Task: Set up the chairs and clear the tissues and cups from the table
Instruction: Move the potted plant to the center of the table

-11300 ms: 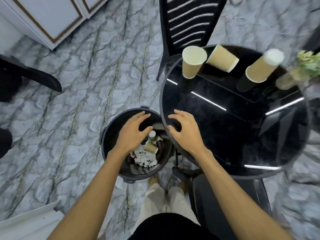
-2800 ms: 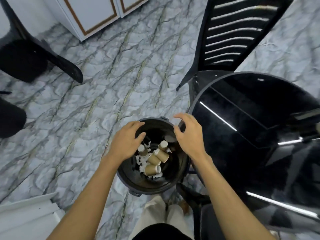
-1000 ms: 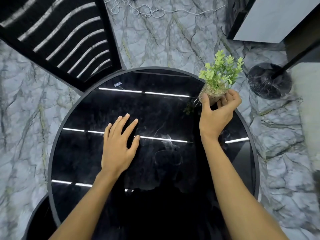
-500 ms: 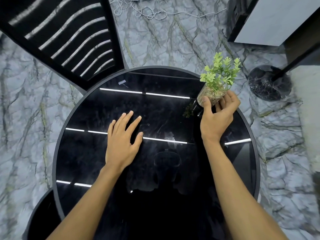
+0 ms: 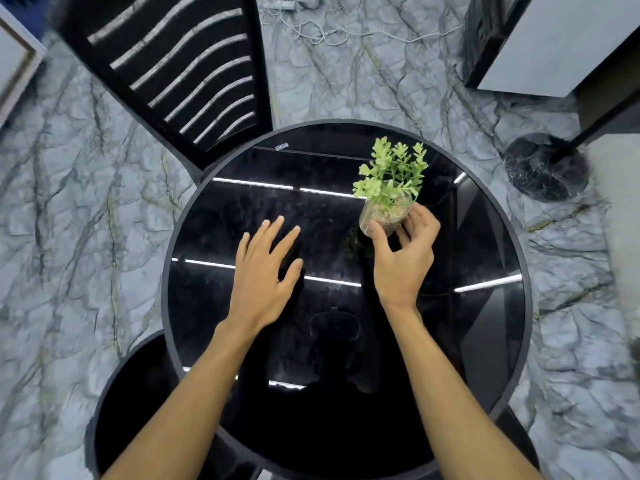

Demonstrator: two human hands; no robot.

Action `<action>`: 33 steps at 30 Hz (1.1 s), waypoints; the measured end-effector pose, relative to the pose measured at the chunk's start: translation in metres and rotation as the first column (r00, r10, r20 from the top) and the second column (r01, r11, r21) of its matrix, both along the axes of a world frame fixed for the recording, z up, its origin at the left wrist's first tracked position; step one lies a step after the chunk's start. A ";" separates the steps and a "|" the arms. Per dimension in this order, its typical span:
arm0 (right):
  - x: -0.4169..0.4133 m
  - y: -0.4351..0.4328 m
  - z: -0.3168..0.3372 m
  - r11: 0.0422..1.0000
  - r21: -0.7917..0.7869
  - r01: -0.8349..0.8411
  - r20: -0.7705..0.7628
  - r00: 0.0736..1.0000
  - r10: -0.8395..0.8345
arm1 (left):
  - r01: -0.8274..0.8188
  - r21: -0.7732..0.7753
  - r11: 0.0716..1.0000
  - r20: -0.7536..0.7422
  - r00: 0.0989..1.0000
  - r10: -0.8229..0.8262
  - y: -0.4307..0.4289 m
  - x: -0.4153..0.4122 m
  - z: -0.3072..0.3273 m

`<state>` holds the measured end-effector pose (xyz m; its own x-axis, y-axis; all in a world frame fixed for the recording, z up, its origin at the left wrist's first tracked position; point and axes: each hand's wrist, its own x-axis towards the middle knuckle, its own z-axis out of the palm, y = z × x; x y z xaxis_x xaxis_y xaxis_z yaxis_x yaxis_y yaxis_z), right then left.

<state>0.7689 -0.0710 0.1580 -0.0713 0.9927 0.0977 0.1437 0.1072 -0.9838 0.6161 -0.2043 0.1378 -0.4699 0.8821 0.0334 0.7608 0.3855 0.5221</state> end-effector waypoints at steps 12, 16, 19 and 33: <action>-0.010 -0.064 -0.013 0.998 0.000 -0.066 0.005 0.998 0.066 | 0.006 -0.073 0.997 -0.016 1.000 -0.007 -0.062 0.004 -0.021; -0.008 -0.072 -0.018 0.997 0.010 -0.072 0.010 0.997 0.072 | 0.013 -0.094 0.995 -0.061 0.998 -0.019 -0.064 0.004 -0.025; -0.007 -0.075 -0.021 0.997 0.019 -0.071 0.015 0.997 0.071 | 0.015 -0.097 0.995 -0.070 0.997 -0.022 -0.064 0.003 -0.026; -0.007 -0.076 -0.023 0.994 0.039 -0.099 0.070 0.993 0.096 | 0.006 -0.083 0.997 -0.070 0.997 -0.011 -0.063 0.002 -0.027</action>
<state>0.7621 -0.1472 0.1354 -0.1753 0.9757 0.1314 0.1966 0.1655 -0.9664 0.6177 -0.2670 0.1103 -0.4614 0.8872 -0.0070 0.7979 0.4184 0.4340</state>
